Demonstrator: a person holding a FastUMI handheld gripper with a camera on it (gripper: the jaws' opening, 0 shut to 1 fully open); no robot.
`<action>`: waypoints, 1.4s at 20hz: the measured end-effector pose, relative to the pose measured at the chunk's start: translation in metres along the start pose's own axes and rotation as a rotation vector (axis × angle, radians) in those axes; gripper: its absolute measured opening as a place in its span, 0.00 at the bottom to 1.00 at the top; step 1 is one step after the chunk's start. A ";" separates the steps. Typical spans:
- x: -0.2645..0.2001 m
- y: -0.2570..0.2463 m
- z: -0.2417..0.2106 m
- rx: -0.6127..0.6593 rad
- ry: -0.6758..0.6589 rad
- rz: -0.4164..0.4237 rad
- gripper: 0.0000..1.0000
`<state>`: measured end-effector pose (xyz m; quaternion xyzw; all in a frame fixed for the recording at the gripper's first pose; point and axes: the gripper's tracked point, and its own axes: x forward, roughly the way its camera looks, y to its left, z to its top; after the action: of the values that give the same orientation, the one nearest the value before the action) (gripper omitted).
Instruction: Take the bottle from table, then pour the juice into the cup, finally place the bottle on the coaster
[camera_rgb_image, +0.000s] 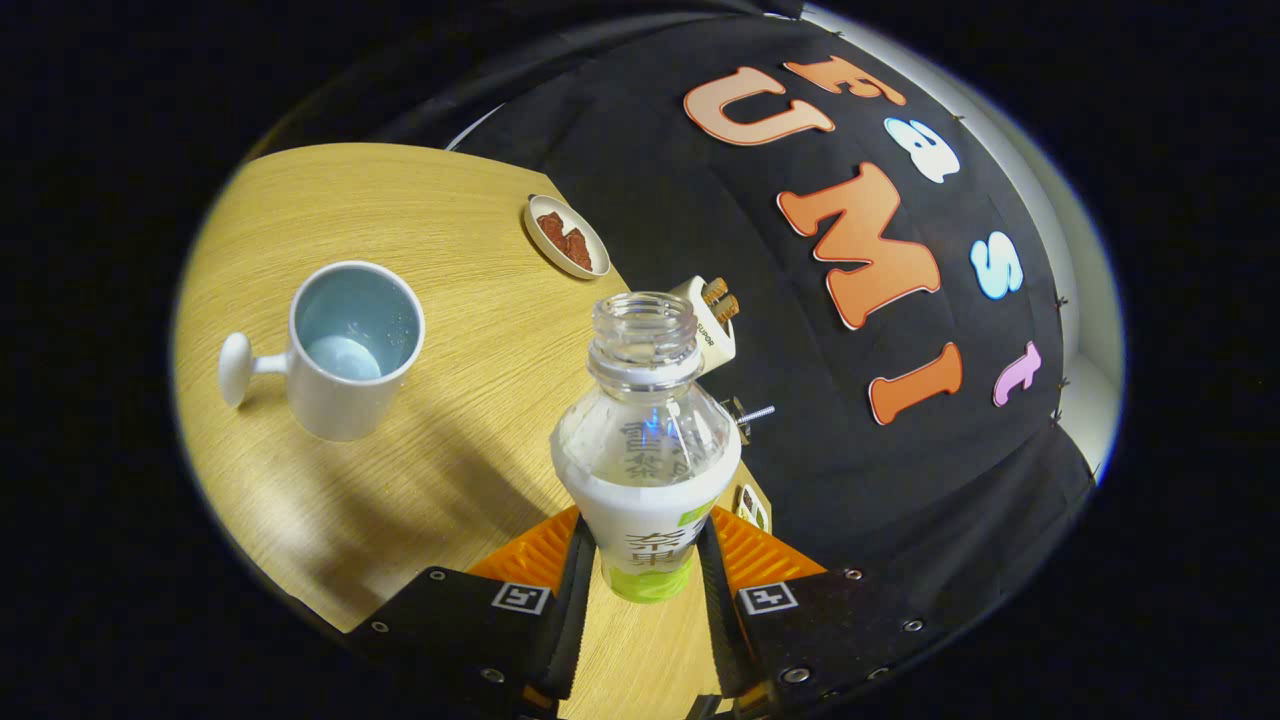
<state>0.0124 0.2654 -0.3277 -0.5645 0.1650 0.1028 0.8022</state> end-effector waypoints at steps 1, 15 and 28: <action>-0.001 0.003 0.003 -0.020 -0.003 0.000 0.54; -0.001 0.022 0.026 -0.372 -0.065 -0.035 0.54; 0.001 0.023 0.031 -0.546 -0.072 -0.026 0.54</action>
<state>0.0098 0.3026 -0.3389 -0.7580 0.0952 0.1530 0.6269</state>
